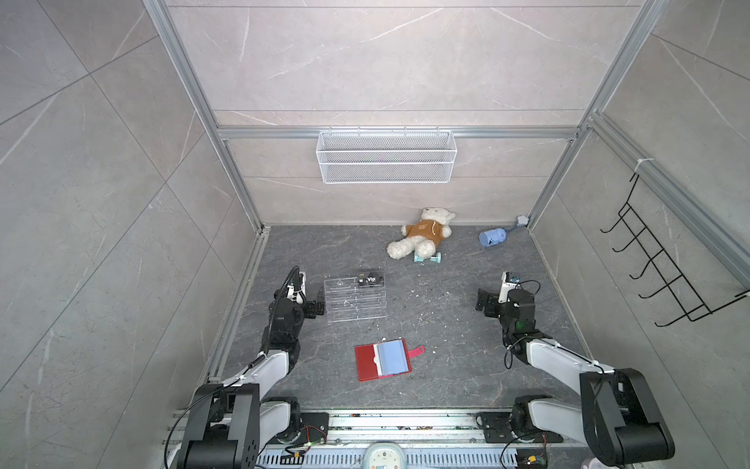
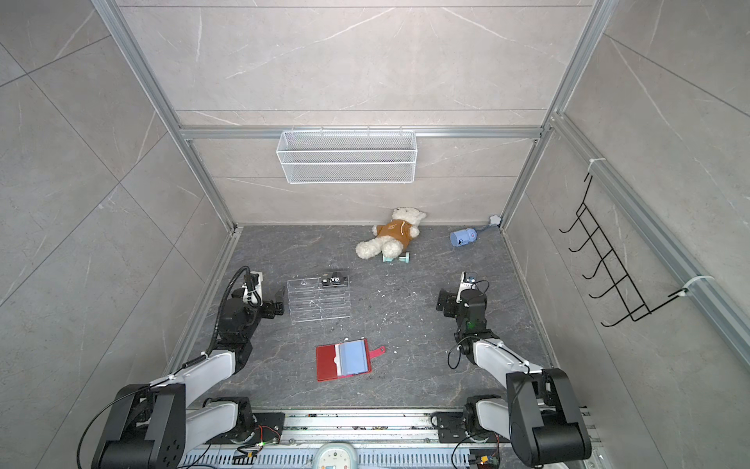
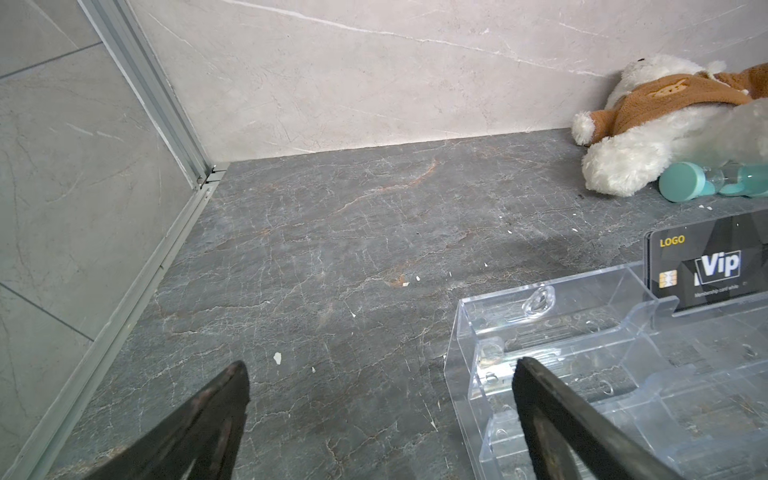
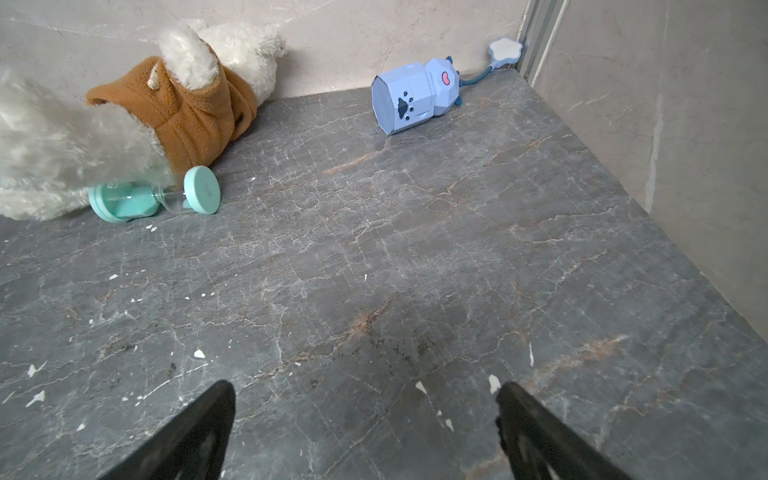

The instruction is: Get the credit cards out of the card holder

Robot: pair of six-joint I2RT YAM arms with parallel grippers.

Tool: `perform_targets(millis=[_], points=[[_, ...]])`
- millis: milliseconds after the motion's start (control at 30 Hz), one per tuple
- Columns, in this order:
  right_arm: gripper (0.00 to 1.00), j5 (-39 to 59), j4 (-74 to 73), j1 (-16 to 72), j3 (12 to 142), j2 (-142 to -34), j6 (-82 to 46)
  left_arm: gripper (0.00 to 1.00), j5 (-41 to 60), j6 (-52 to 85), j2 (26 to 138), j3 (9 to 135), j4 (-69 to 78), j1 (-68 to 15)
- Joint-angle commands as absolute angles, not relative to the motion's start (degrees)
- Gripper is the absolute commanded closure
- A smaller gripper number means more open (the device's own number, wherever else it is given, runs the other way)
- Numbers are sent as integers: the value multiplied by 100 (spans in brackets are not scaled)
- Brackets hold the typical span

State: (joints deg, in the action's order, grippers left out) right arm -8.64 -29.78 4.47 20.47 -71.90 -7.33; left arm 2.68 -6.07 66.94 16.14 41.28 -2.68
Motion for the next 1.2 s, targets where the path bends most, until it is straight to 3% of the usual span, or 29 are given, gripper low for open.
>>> perform_targets(millis=[0,633,1167], points=[[0,-1011,-4203,417,1818,-7410,-518,0,438,-818,6586,1474,4487,-251],[0,-1212,-6330,320,1455,-8704,-512,0,827,-647,7884,1214,5702,70],[0,-1268,-5889,269,1669,-8701,-566,0,1115,-296,8533,1796,5314,487]])
